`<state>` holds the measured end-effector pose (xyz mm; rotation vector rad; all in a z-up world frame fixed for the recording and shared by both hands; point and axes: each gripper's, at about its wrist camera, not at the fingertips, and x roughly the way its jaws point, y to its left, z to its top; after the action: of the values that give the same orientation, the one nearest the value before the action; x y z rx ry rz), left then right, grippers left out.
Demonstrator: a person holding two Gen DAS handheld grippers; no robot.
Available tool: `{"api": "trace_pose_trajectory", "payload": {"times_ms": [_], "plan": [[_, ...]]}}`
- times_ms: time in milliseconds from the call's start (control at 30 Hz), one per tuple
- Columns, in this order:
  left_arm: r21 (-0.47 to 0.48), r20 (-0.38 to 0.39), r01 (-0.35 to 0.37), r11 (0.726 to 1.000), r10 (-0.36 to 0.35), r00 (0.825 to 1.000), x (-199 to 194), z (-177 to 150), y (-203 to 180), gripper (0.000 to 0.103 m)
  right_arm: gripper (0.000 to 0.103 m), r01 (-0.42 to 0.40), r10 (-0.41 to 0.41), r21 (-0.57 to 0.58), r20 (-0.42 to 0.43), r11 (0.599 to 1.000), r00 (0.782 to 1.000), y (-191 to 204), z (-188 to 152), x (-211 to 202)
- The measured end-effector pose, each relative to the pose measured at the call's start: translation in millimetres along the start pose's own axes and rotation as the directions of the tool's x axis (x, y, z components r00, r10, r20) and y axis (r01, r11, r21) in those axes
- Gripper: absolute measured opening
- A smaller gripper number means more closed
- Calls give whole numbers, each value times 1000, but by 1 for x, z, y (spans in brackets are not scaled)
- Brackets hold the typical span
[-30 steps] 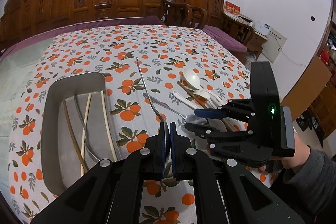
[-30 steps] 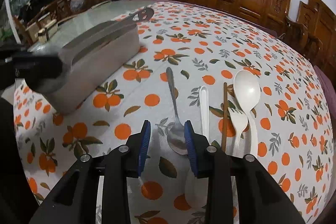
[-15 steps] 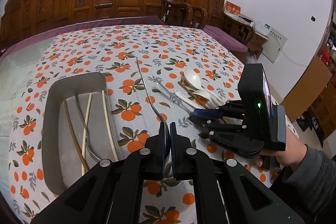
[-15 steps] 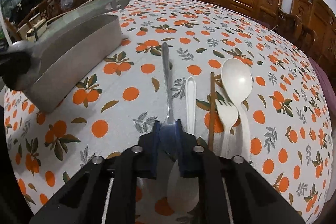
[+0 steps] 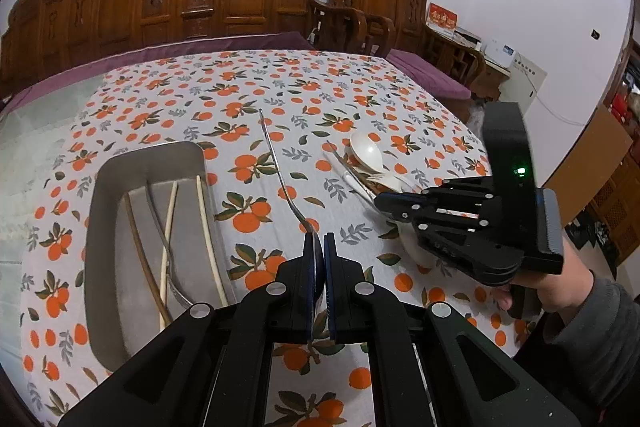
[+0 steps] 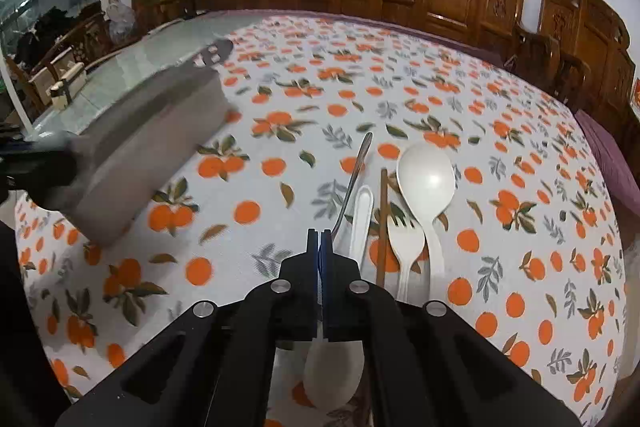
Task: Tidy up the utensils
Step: 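Carry the metal spoon into the tray with the right gripper while the left lowers the fork in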
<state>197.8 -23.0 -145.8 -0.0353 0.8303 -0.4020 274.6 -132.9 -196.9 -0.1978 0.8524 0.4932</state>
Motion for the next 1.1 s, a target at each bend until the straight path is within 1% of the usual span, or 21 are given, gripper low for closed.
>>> {"api": "trace_pose_trajectory", "payload": {"times_ms": [233,467,700,900,1100], "plan": [[-19,20,-29,999,29,999,-15,2,15,3,2,-27,27,-16,37,1000,999,16,3,-15],[-60,14,-79,995,80,997,-26,0,44,3,2,-53,56,-51,67,997,996,37,4,-33],[-79,-32,-131,988,129,991,-18,-6,66,3,2,-86,92,-74,77,993,993,54,6,-44],[-95,-91,-148,984,140,986,0,-13,80,3,2,-100,108,-105,75,989,991,69,10,-49],[-111,-142,-156,981,140,980,15,-18,90,4,2,-87,95,-130,55,988,994,83,12,-50]]}}
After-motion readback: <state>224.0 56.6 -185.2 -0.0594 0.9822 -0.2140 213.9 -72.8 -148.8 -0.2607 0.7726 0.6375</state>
